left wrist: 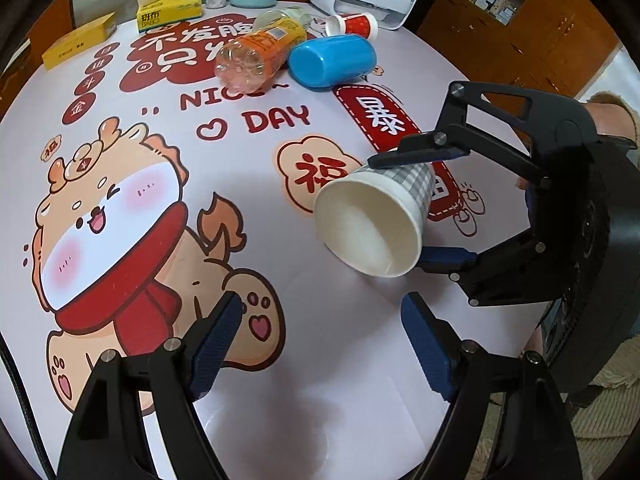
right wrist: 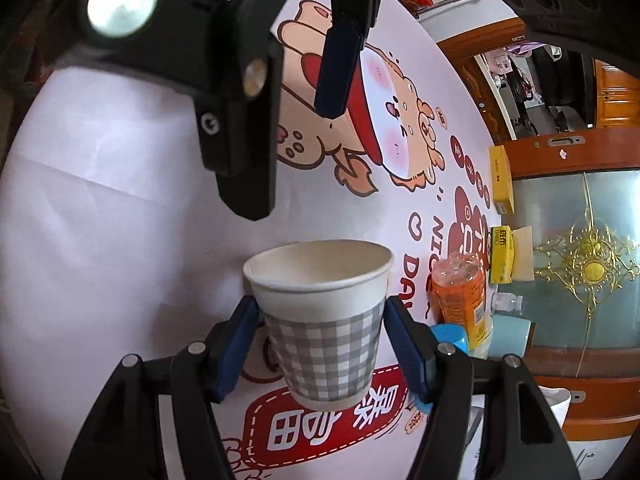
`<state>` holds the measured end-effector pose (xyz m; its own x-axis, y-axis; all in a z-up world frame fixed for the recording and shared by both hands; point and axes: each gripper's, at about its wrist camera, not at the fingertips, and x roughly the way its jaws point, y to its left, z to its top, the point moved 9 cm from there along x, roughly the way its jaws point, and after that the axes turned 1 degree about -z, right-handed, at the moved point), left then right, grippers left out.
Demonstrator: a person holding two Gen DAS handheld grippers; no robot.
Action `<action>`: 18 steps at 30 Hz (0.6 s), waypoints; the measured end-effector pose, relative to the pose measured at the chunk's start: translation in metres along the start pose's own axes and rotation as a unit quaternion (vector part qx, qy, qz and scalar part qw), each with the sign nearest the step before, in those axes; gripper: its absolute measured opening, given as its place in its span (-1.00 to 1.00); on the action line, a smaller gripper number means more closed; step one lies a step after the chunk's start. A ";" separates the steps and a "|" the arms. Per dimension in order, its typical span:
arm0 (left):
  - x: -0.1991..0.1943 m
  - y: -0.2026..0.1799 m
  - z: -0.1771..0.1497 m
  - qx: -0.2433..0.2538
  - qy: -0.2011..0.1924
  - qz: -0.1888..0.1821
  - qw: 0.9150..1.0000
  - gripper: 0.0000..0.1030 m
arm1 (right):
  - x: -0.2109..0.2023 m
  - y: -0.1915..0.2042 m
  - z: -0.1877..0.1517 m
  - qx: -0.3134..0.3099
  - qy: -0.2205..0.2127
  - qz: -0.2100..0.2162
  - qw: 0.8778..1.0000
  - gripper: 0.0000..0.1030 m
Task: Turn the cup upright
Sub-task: 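Grasp the cup body with the right gripper and rotate it mouth up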
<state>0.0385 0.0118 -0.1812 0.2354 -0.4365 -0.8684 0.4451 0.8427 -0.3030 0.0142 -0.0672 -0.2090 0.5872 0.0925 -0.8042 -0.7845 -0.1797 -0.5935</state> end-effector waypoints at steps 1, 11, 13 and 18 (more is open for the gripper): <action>0.001 0.001 0.000 -0.003 0.001 0.000 1.000 0.56 | 0.001 0.000 0.000 -0.001 0.002 0.000 1.000 0.26; -0.002 0.014 -0.002 -0.021 -0.001 0.005 1.000 0.56 | 0.012 -0.017 -0.002 0.053 0.012 0.029 0.998 0.21; -0.003 0.015 -0.001 -0.022 -0.003 0.005 1.000 0.56 | 0.012 -0.024 -0.006 0.080 0.011 0.030 0.996 0.21; -0.006 0.013 0.002 -0.024 -0.011 0.002 1.000 0.56 | 0.004 -0.052 -0.018 0.191 -0.009 0.043 0.981 0.21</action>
<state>0.0449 0.0249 -0.1787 0.2560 -0.4387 -0.8614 0.4013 0.8589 -0.3182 0.0609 -0.0746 -0.1813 0.5152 0.1104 -0.8499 -0.8500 0.1931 -0.4902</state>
